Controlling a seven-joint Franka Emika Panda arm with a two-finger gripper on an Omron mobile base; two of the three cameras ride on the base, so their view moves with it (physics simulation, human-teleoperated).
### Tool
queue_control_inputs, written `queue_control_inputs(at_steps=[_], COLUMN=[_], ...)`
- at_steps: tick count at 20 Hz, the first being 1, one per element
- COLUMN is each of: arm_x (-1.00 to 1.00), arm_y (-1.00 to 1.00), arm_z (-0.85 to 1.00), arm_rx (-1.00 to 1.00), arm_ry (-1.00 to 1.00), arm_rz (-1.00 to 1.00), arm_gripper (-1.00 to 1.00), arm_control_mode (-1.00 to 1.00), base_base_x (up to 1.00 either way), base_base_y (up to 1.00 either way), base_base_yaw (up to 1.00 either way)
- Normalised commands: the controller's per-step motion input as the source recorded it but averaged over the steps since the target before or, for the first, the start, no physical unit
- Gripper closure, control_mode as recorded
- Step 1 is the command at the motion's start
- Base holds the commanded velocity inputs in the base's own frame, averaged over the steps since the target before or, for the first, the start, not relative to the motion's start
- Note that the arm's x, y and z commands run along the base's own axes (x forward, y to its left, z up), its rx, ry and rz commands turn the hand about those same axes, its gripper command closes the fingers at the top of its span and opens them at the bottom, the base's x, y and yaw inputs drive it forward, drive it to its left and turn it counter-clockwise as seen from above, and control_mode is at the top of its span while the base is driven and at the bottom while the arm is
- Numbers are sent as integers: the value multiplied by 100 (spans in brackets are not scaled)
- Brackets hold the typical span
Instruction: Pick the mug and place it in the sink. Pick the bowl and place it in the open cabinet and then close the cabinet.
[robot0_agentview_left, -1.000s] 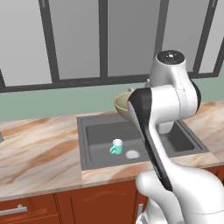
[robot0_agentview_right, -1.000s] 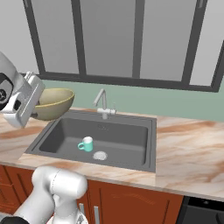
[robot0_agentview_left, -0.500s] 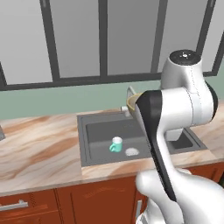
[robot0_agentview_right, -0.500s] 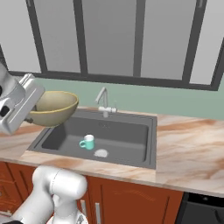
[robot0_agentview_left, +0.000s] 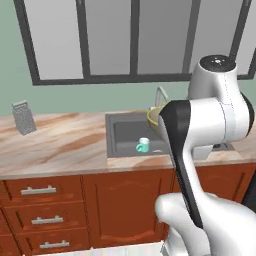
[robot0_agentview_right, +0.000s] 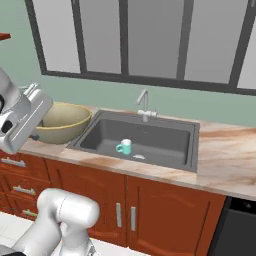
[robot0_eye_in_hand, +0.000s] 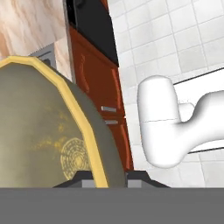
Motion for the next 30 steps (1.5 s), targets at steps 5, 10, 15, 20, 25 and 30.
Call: queue_control_inputs(at_steps=[5, 10, 15, 20, 25, 30], arm_x=[0, 0, 0, 0, 0, 0], arm_y=[0, 0, 0, 0, 0, 0], arm_z=[0, 0, 0, 0, 0, 0], arm_rx=[0, 0, 0, 0, 0, 0], arm_ry=[0, 0, 0, 0, 0, 0], arm_rz=[0, 0, 0, 0, 0, 0], arm_gripper=[100, 100, 100, 100, 100, 100], arm_control_mode=[100, 100, 100, 100, 100, 100], base_base_x=[-100, -100, -63, -25, 1, 31], base_base_y=[74, 100, 43, 41, 36, 11], base_base_yaw=[18, 11, 27, 36, 57, 83])
